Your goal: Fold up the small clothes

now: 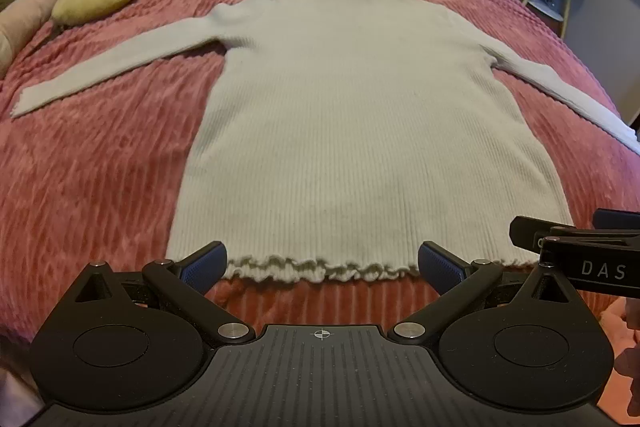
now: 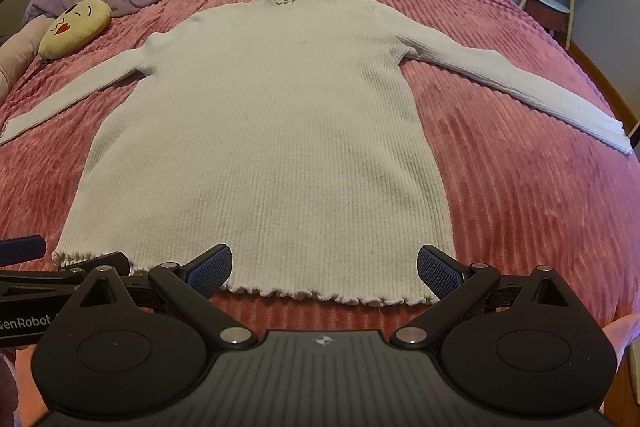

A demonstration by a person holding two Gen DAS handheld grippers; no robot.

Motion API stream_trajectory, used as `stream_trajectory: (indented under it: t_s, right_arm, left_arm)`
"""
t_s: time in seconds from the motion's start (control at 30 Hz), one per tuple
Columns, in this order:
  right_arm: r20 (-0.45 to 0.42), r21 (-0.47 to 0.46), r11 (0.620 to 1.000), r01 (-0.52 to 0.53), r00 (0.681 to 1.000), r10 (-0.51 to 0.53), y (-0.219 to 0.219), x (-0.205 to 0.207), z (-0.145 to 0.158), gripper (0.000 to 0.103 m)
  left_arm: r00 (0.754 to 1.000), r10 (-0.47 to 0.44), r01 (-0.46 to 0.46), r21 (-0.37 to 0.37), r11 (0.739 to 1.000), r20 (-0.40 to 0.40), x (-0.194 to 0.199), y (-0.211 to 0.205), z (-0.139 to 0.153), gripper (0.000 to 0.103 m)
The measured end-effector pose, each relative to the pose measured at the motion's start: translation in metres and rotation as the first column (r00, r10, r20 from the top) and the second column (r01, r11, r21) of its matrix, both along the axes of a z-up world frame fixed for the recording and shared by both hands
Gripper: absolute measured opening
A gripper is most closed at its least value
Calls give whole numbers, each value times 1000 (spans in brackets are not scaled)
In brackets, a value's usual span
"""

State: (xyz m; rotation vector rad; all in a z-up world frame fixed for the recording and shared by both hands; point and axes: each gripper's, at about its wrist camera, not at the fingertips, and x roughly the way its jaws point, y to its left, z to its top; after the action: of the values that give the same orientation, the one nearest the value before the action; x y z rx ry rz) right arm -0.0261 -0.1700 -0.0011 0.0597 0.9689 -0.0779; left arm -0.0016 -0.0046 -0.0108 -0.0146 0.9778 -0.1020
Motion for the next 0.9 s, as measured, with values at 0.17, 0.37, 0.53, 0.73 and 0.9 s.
stream_trajectory:
  t_s: [0.17,0.37,0.53,0.73,0.9]
  right_arm:
    - [-1,-1,1000,-3,1000,3,0,0,0,99]
    - [0,0,1000,2,1000,-2,-1,-1,0,99]
    - [0,2,1000,3,1000,-3,-2,0,0,99]
    - [2,3,1000,0,1000,0,-2,-1,-1,99]
    - [3,5,1000,0,1000,0,-1,-2,-1,99]
  left_arm:
    - [1000,0,0,3,1000,1,0,0,0,103]
    - [1000,1,-1,0,1000,-3,0,0,-1,103]
    - [1000,2,-2,1,1000,-6,1,0,-2,103]
    - [1000,1,-1,1,1000,-5,1,0,-2,103]
    - [1000,4,-4,-1,1000,-5,1,0,-3,103]
